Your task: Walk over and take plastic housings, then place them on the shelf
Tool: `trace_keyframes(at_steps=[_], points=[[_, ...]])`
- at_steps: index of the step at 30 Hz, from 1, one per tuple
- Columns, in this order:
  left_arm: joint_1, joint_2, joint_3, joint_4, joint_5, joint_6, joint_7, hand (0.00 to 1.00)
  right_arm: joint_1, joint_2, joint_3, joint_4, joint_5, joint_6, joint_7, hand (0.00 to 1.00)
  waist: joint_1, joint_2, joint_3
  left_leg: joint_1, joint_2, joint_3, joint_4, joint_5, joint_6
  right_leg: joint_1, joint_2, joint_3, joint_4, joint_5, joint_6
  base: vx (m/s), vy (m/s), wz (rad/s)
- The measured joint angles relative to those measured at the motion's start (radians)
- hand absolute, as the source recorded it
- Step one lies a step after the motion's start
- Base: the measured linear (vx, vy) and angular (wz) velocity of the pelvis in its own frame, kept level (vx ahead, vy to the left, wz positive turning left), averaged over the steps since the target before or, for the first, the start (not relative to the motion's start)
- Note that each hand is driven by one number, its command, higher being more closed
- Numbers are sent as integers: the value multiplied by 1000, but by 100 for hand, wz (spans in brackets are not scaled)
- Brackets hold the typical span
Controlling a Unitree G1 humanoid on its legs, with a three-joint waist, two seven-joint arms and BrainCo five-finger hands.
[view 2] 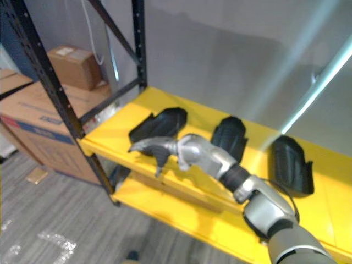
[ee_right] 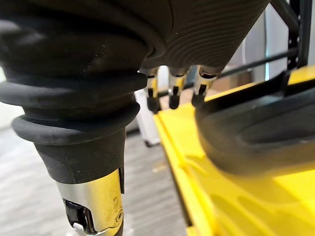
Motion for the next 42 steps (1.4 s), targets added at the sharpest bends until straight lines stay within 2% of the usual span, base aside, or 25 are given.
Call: trace_keyframes(at_steps=[1, 6, 10, 14, 17, 26, 34, 39, 42], points=[[0, 0, 0, 0, 0, 0, -1, 0, -2, 0, 0, 3, -5, 1, -3, 0, 0, 0, 0, 0, 0, 0, 0, 0, 0, 0, 0, 0, 0, 0, 0, 0, 0, 0], [0, 0, -1, 0, 1, 3, -8, 0, -12, 0, -4, 64, -142, 9, -134, 0, 6, 1, 1, 0, 1, -5, 0, -1, 1, 10, 2, -6, -4, 0, 0, -6, -9, 2], [0, -1, -3, -1, 1, 8, -13, 0, -15, 0, -45, 74, -170, 22, -152, 0, 16, 2, 2, 0, 1, -8, 0, -4, 4, 12, 4, -8, -6, 0, 0, 0, 0, 0], [0, -2, -7, -1, 2, 23, -14, 0, -28, 3, -51, 107, -175, 24, -145, 0, 24, 2, 2, 0, 1, -12, 0, -3, 3, 13, 4, -12, -6, 0, 0, 0, 0, 2], [1, -3, -8, -1, 2, 23, -17, 0, -41, 11, -51, 146, -175, 25, -112, 0, 25, 3, 2, 0, 1, -25, 0, 2, -5, 17, 6, -23, -5, 0, 0, 1, -5, 11], [-3, -2, -9, -6, 2, 45, -23, 0, -69, 38, -40, 252, -175, 39, 7, 0, 30, 12, 26, 1, 1, -33, 0, -1, 0, 31, 7, -34, -7, -5, 0, 0, -5, 2], [-10, -5, -17, -25, 2, 63, -27, 0, -95, 55, -43, 358, -208, 48, 26, 0, 37, 12, 63, 7, -12, -36, 0, 2, -6, 35, -6, -41, -9, -5, 5, 10, -2, 1], [-15, -8, -45, -44, 2, 65, -43, 0, -95, 65, -76, 400, -237, 40, 20, 0, 36, 33, 94, 18, -41, -35, 0, 0, -3, 47, -30, -47, -3, -8, 23, 8, 9, 3], [-18, -8, -46, -44, 2, 65, -43, 0, -95, 71, -98, 419, -256, 28, 4, 0, 36, 29, 100, 17, -48, -36, 0, -1, -1, 49, -37, -54, -3, -8, 25, 18, 12, 6]])
